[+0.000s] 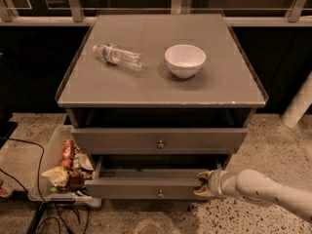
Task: Open middle drawer
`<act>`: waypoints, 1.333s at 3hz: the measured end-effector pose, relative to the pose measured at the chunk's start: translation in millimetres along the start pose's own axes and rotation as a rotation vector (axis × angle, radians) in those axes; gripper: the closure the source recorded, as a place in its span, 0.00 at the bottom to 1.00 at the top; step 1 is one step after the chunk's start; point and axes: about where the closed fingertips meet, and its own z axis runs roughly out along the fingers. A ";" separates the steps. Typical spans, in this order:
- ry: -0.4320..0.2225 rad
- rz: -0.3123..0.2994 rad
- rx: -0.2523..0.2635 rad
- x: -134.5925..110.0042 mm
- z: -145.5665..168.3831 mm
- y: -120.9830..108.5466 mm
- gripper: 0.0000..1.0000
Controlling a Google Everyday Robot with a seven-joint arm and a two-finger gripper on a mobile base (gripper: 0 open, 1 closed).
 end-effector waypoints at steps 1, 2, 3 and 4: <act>0.000 0.000 0.000 0.0 0.0 0.0 0.58; -0.006 0.005 -0.014 1.4 1.3 1.7 0.35; -0.014 0.013 -0.053 9.6 4.0 17.7 0.37; -0.014 0.013 -0.053 7.7 1.6 16.3 0.62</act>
Offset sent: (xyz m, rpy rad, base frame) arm -0.0094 -0.0052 -0.0447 0.0758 0.1243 0.0546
